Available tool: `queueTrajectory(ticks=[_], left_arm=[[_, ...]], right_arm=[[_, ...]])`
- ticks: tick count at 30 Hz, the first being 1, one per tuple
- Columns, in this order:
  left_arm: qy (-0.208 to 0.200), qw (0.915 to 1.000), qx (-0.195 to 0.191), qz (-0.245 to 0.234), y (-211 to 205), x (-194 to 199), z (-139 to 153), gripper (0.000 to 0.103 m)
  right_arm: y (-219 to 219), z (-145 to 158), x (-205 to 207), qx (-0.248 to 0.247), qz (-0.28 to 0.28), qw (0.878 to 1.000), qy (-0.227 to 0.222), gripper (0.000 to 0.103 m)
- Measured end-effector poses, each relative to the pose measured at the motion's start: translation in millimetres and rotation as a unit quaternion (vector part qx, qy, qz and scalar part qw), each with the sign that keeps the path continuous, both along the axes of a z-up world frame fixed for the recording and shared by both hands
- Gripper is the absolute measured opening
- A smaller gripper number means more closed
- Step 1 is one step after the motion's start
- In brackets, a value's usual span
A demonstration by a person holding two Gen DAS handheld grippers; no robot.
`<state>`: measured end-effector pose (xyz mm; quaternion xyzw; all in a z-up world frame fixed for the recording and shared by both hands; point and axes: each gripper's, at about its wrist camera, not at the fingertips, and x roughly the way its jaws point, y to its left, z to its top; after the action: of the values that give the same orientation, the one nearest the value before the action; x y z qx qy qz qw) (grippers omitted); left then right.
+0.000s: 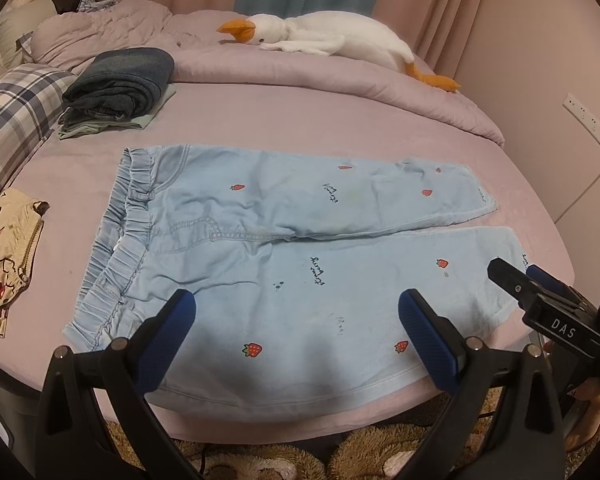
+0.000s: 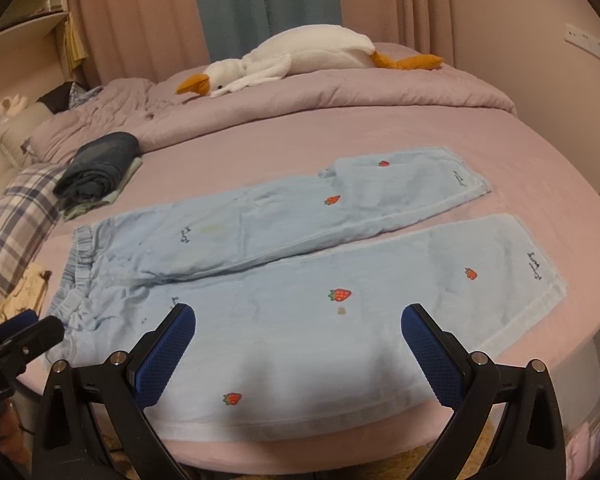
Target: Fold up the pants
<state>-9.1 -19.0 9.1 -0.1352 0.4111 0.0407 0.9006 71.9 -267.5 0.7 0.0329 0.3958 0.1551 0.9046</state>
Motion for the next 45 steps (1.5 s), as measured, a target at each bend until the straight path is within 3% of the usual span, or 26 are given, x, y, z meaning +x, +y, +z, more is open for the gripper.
queueTrajectory(ticks=[6,11,19,22,24,29,31,32,33,34,38,39,40,41,42,45], left_arm=[[0.014,0.9983,-0.015,0.055,36,1,-15,0.101],[0.044,0.9861,-0.01,0.16,96,-11,-39,0.101],[0.114,0.9579,-0.086,0.249,159,-33,-92,0.088],[0.117,0.9522,-0.145,0.242,162,-32,-106,0.08],[0.114,0.9532,-0.146,0.239,158,-29,-106,0.079],[0.107,0.9595,-0.162,0.204,143,-19,-103,0.051],[0.099,0.9615,-0.166,0.196,141,-20,-107,0.031],[0.097,0.9612,-0.172,0.193,144,-18,-111,0.026],[0.095,0.9601,-0.184,0.188,144,-18,-113,0.013],[0.092,0.9576,-0.202,0.184,146,-17,-115,0.01],[0.086,0.9577,-0.205,0.183,147,-20,-106,0.008],[0.08,0.9583,-0.204,0.184,147,-22,-100,0.007],[0.071,0.9587,-0.205,0.184,149,-26,-93,0.007],[0.065,0.9589,-0.206,0.184,150,-29,-88,0.007],[0.057,0.9587,-0.206,0.187,151,-32,-82,0.007],[0.048,0.9616,-0.19,0.192,153,-44,-70,0.007]], right_arm=[[-17,-4,7,-0.001,-0.029,1.0,0.005,0.103],[-44,-15,16,-0.02,-0.087,0.996,0.015,0.103],[-106,-35,27,-0.041,-0.197,0.979,0.041,0.103],[-127,-43,32,-0.04,-0.227,0.972,0.055,0.102],[-140,-47,34,-0.04,-0.243,0.967,0.059,0.102],[-164,-60,43,-0.032,-0.264,0.961,0.074,0.098],[-173,-66,46,-0.021,-0.27,0.959,0.082,0.097],[-179,-69,49,-0.012,-0.272,0.959,0.085,0.096],[-182,-71,51,-0.006,-0.272,0.958,0.087,0.091],[-187,-75,55,0.003,-0.272,0.958,0.093,0.086],[-213,-93,69,0.066,-0.286,0.948,0.122,0.068],[-218,-91,70,0.069,-0.293,0.947,0.116,0.05],[-222,-88,71,0.069,-0.295,0.946,0.113,0.023],[-226,-84,72,0.075,-0.293,0.946,0.113,0.01],[-231,-79,71,0.094,-0.29,0.945,0.115,0.006],[-235,-58,59,0.12,-0.274,0.95,0.089,0.006]])
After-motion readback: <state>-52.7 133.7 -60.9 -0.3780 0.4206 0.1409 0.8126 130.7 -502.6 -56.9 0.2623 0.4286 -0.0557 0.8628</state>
